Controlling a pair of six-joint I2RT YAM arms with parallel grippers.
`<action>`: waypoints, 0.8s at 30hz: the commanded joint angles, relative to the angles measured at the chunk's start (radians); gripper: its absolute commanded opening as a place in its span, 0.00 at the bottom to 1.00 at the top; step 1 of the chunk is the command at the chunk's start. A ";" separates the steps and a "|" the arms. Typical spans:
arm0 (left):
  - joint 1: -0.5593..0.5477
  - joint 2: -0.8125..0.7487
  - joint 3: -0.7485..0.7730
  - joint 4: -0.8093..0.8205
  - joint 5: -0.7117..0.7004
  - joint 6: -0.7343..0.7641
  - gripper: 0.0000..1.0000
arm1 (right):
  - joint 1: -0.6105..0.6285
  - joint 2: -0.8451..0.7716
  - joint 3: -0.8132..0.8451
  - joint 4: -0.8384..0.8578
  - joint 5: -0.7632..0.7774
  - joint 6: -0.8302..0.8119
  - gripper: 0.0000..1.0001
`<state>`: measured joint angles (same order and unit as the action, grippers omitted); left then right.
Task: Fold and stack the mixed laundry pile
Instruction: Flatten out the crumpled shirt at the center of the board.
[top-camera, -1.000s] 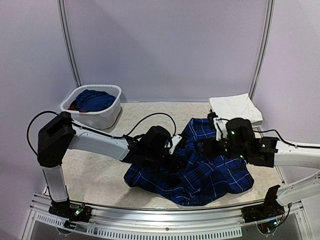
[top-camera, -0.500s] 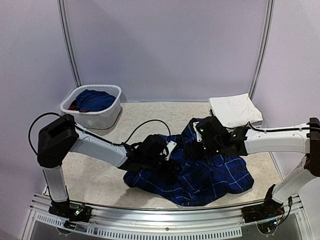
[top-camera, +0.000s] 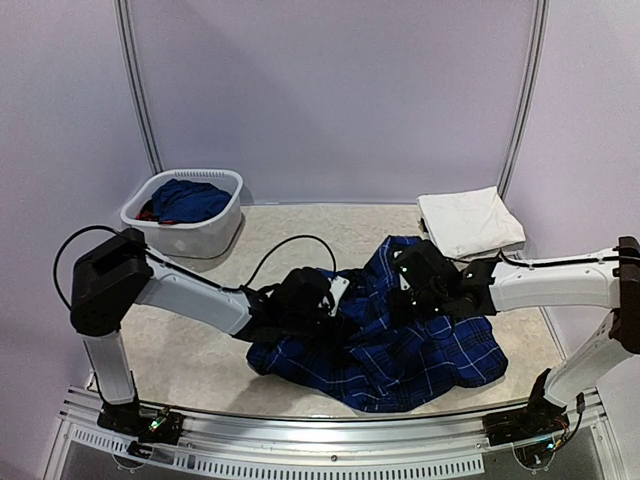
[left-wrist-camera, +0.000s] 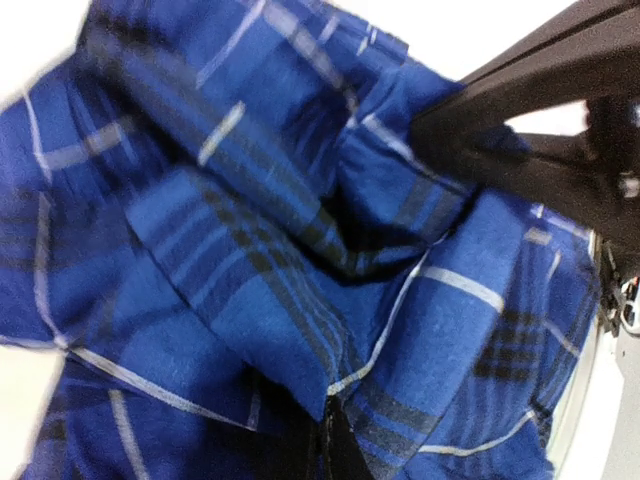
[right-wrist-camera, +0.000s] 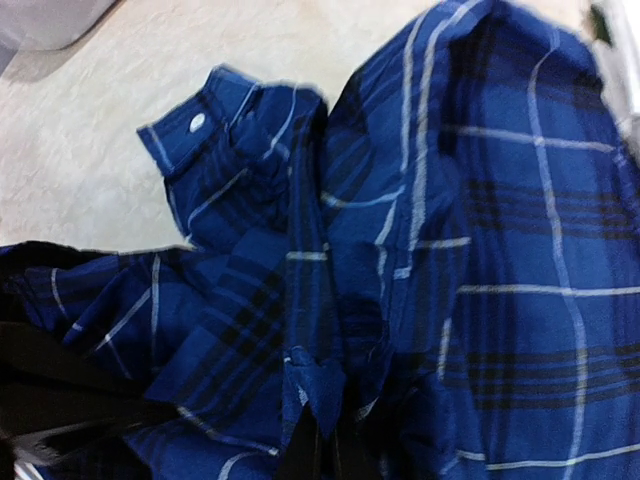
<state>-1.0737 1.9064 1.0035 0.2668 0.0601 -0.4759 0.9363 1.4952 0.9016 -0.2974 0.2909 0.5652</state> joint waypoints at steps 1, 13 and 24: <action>-0.009 -0.161 0.103 -0.125 -0.100 0.094 0.00 | 0.006 -0.101 0.070 -0.039 0.123 -0.043 0.02; -0.008 -0.392 0.274 -0.180 -0.506 0.620 0.00 | 0.007 -0.195 0.102 0.222 0.216 -0.120 0.28; 0.398 -0.119 0.322 -0.094 -0.474 0.573 0.00 | -0.007 -0.120 0.127 0.179 0.317 -0.076 0.69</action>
<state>-0.8265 1.6547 1.2369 0.2607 -0.4500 0.1860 0.9394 1.4033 1.0561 -0.0978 0.5465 0.4606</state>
